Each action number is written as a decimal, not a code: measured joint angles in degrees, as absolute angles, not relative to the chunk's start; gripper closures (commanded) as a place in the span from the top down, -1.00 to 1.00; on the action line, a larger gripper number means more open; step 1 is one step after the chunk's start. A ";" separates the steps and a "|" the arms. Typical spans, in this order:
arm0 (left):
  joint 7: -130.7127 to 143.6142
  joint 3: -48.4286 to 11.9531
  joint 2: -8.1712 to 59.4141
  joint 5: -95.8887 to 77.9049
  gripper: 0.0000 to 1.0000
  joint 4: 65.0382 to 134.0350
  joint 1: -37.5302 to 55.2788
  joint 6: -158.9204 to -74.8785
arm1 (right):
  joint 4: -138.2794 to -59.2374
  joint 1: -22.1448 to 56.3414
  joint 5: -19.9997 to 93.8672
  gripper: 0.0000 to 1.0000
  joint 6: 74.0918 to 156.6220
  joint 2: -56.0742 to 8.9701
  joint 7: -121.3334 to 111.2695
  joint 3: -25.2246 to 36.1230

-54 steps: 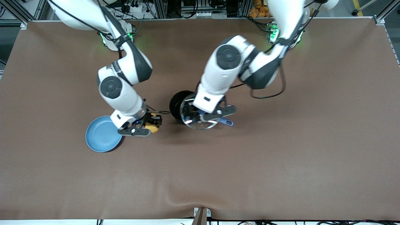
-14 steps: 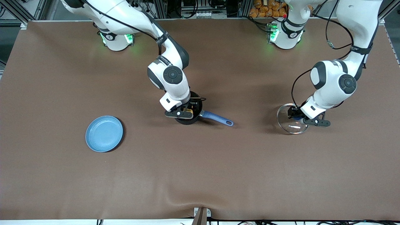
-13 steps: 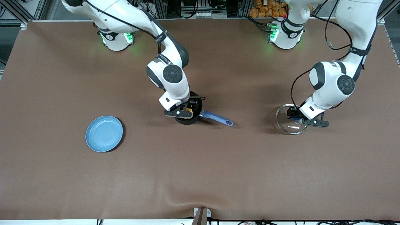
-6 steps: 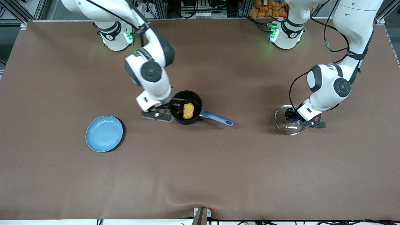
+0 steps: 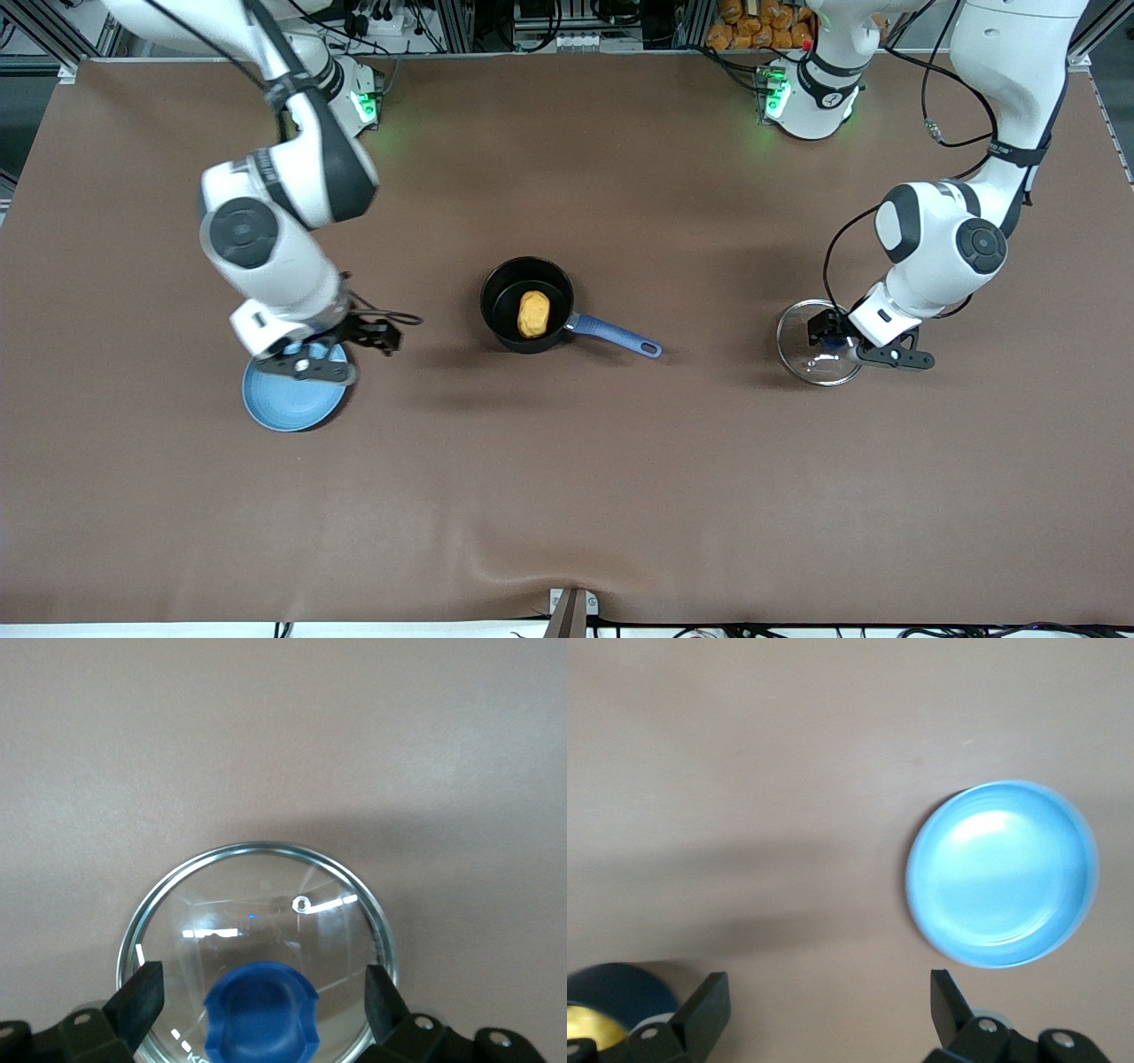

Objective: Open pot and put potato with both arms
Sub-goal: 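Raise the right gripper away from the pot while the left gripper lowers the lid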

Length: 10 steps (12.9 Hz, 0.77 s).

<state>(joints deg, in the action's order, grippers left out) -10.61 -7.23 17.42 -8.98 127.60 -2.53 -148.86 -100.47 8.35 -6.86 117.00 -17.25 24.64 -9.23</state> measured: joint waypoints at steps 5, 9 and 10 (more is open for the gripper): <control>-8.38 -7.28 13.54 -9.33 1.00 114.42 -2.53 -124.75 | -100.01 -1.02 -6.44 1.00 108.57 -11.51 10.57 -9.25; 0.45 -7.83 13.27 -9.34 1.00 104.39 -0.14 -110.96 | -99.60 -4.36 -1.37 1.00 100.89 -4.58 10.12 -9.28; 3.95 -7.92 13.32 -9.34 1.00 103.37 1.55 -109.81 | -99.57 -4.50 -1.11 1.00 99.15 -2.75 10.12 -9.30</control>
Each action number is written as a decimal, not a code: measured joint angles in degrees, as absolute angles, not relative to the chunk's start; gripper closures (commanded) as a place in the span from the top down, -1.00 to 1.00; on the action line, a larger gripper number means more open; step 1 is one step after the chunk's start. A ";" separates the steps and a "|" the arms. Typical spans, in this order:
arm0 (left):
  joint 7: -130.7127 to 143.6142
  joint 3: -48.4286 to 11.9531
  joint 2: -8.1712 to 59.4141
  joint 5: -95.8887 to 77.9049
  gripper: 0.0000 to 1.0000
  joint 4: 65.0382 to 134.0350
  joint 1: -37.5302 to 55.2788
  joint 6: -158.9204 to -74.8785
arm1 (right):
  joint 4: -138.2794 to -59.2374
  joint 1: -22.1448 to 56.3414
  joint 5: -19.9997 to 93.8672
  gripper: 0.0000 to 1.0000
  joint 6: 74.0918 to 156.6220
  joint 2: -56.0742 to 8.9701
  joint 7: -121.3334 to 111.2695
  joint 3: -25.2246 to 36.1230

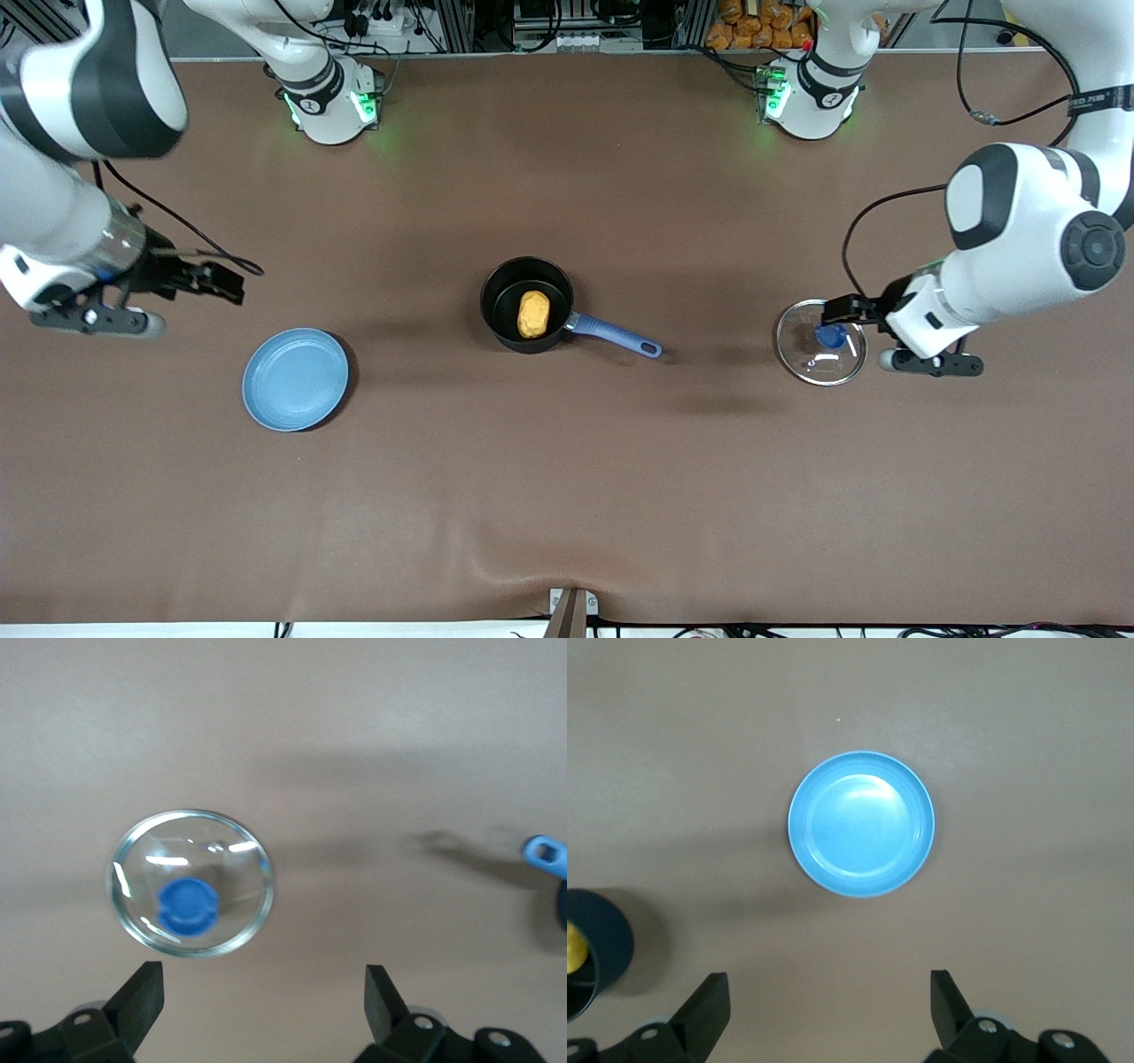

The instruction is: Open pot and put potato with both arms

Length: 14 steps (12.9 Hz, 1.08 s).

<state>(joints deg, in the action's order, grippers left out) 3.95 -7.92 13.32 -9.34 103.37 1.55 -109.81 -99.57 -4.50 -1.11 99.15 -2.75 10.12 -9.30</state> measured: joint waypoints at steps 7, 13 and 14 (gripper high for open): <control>18.68 -8.11 15.21 -9.34 1.00 96.71 8.92 -107.52 | -99.60 -5.17 0.48 1.00 93.73 5.21 10.14 -9.26; 23.07 -8.07 15.95 -9.34 1.00 90.98 11.73 -103.80 | -100.00 -5.19 0.52 1.00 93.85 5.84 10.14 -9.30; 23.09 -7.97 15.32 -9.34 1.00 89.97 11.66 -101.91 | -99.97 -5.25 0.52 1.00 93.85 5.99 10.14 -9.24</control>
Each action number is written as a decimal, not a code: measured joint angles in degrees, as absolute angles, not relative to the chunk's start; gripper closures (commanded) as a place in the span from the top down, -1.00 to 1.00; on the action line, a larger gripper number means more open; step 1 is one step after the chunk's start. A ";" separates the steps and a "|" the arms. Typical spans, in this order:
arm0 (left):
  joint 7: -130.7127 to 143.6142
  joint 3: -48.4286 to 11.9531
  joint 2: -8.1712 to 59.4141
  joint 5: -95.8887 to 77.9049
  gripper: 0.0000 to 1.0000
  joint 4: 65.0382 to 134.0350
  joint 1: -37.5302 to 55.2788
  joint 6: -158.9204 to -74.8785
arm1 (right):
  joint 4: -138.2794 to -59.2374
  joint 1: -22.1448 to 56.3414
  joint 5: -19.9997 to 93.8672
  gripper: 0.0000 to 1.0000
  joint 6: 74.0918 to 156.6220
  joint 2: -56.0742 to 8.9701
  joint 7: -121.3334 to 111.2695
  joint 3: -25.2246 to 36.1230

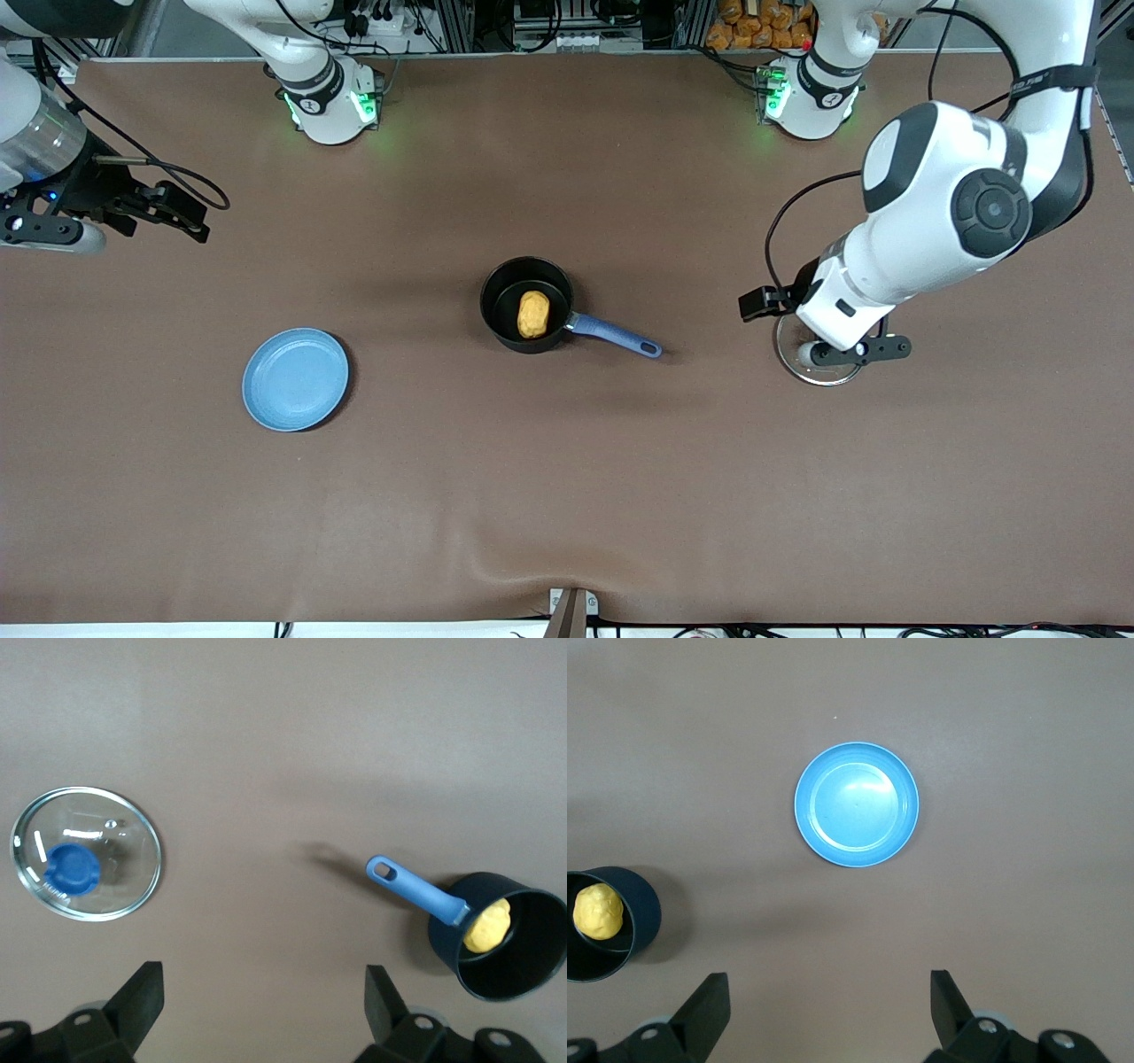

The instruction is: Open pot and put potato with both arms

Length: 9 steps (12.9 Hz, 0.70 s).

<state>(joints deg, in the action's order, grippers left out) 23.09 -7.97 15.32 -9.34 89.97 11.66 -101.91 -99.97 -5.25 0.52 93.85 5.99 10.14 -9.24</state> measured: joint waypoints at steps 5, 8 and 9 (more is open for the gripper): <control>25.04 -7.95 12.84 -9.34 1.00 85.39 11.92 -96.07 | -99.84 -5.61 0.52 1.00 94.17 7.85 10.14 -8.58; 27.72 -8.18 13.02 -9.33 1.00 85.24 13.35 -95.94 | -99.84 -5.61 0.52 1.00 94.79 7.88 10.14 -8.58; 30.24 -8.23 13.26 -9.33 1.00 85.12 15.09 -95.95 | -99.84 -5.61 0.52 1.00 94.99 7.88 10.14 -8.58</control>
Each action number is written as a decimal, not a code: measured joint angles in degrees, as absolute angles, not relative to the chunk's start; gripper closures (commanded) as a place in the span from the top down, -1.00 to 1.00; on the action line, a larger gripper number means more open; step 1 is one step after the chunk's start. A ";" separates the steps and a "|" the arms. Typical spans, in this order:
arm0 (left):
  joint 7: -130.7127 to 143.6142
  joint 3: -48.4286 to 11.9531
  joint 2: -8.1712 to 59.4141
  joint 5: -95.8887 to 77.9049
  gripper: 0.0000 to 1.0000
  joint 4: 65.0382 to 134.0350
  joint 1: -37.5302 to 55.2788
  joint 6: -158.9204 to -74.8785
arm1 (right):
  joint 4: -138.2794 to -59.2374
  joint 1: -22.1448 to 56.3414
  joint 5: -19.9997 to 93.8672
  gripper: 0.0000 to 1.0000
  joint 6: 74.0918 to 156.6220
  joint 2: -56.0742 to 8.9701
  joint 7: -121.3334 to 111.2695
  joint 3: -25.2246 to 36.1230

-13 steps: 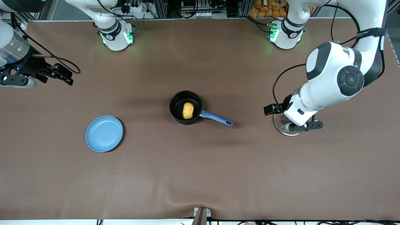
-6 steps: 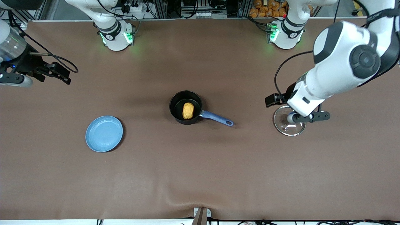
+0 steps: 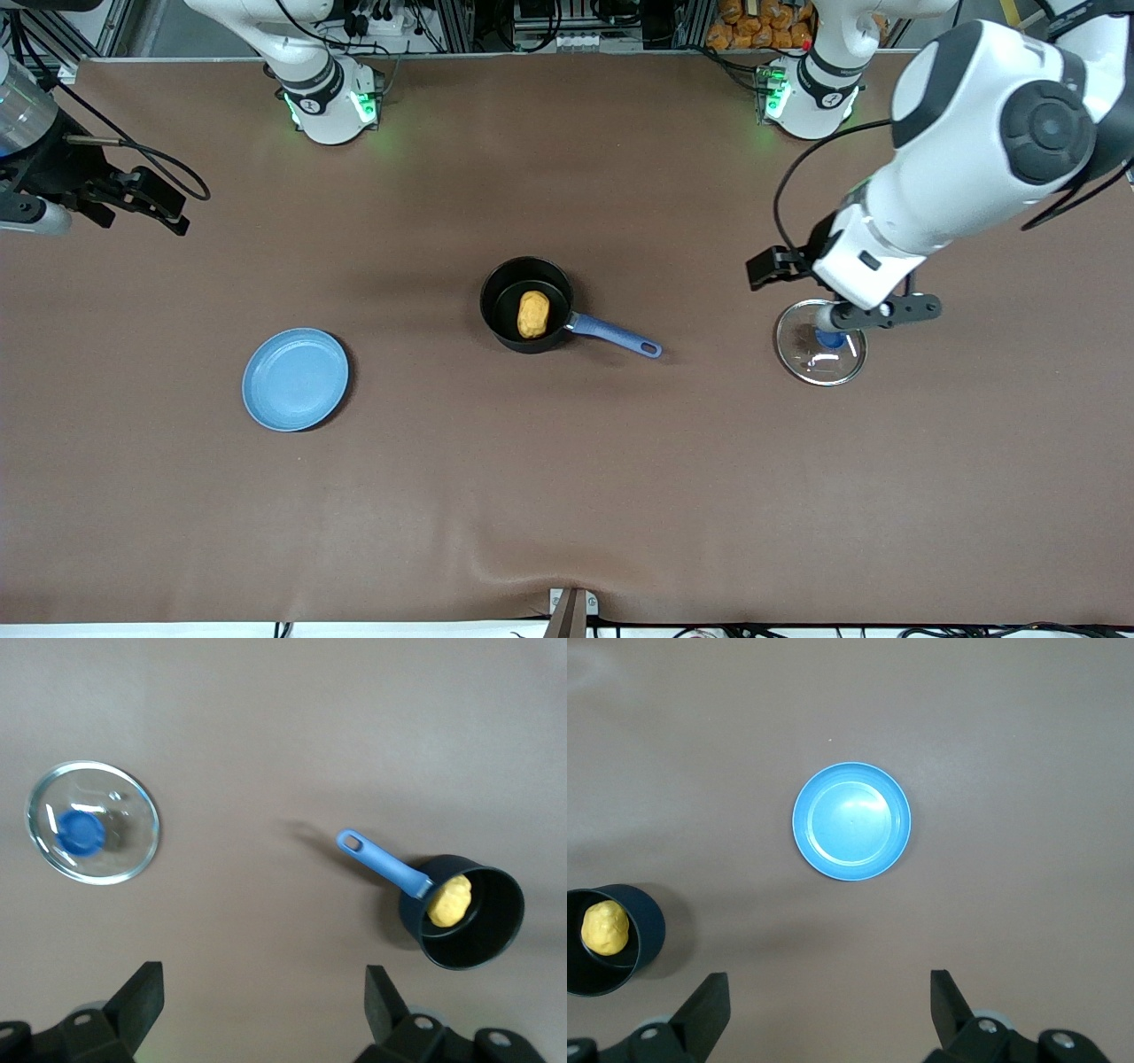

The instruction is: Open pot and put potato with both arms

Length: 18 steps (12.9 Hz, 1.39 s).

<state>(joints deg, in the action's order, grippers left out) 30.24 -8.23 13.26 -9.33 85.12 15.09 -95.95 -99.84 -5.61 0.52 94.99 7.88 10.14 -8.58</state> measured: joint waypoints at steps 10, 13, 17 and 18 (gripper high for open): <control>35.05 -7.82 10.32 -1.14 1.00 79.88 18.61 -93.88 | -99.81 -5.61 0.59 1.00 95.41 7.88 10.14 -8.65; 30.92 -6.81 5.86 -0.67 1.00 79.69 17.27 -92.16 | -99.80 -5.61 0.60 1.00 95.43 7.88 10.14 -8.67; 21.43 -4.98 1.77 -0.63 1.00 79.73 12.42 -85.45 | -99.81 -5.61 0.65 1.00 95.43 7.88 10.14 -8.78; 19.29 -3.73 1.27 -0.63 1.00 79.78 11.94 -84.01 | -99.81 -5.61 0.65 1.00 95.43 7.88 10.14 -8.79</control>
<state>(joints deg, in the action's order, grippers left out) 19.29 -3.73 1.27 -0.63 79.78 11.94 -84.01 -99.81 -5.61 0.65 95.43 7.88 10.14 -8.79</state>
